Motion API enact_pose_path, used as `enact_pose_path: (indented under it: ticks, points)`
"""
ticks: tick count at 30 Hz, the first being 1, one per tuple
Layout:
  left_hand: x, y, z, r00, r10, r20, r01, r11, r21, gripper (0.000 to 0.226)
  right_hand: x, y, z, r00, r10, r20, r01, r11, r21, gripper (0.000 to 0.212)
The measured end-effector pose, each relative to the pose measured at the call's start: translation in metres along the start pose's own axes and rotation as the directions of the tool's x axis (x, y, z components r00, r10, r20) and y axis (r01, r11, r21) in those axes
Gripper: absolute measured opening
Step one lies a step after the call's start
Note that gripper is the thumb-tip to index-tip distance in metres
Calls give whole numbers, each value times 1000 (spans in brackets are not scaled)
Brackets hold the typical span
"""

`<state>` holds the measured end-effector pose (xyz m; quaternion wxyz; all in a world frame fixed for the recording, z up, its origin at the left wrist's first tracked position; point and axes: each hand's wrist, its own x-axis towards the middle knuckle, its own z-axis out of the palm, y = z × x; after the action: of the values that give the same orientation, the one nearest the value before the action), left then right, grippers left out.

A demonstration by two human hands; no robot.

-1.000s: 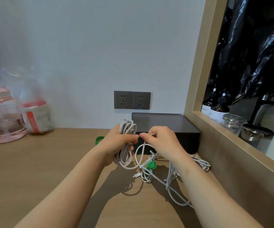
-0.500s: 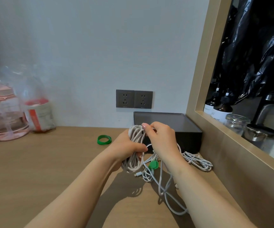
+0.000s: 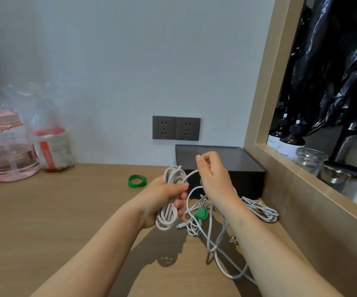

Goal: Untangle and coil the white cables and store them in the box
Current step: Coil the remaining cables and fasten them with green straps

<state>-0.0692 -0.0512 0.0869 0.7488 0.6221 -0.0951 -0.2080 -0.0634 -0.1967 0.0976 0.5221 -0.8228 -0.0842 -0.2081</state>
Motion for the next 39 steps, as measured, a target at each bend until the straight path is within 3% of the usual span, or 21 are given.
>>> enact_pose_path:
  ticks: [3,7,10,13,17,20,22,27,34,36,39]
  points:
    - [5,4,-9,987,48,-154,-61,995,-80,13,-4,9,-9,992,61,111,-61,998,-2,15]
    - [10,15,-30,917,178,-356,-224,970,-93,18,-9,22,-25,940,146,308,-51,953,-297,3]
    - [13,24,-41,845,233,-482,-322,940,-109,18,-10,28,-35,884,257,391,-35,870,-491,9]
    - [16,25,-42,814,238,-530,-341,934,-103,15,-9,27,-39,842,336,423,-62,838,-543,16]
    - [20,17,-27,832,238,-502,-312,947,-69,18,-7,20,-30,920,264,290,-71,840,-539,36]
    - [21,11,-16,825,259,-503,-297,955,5,10,-8,21,-21,957,176,232,-36,862,-505,30]
    - [24,7,-11,819,269,-506,-294,955,32,10,-10,19,-17,952,179,248,-76,923,-377,12]
    - [26,6,-3,823,263,-503,-295,955,16,11,-13,17,-14,939,169,301,-77,952,-296,41]
    - [27,5,-3,785,266,-559,-327,945,-9,19,-25,5,-14,889,82,451,90,934,-346,42]
    - [28,5,-2,788,265,-555,-319,948,1,18,-25,4,-14,904,88,419,54,947,-316,41]
    - [27,-1,3,807,292,-514,-287,954,90,10,-19,2,-9,935,209,287,-163,971,-175,36]
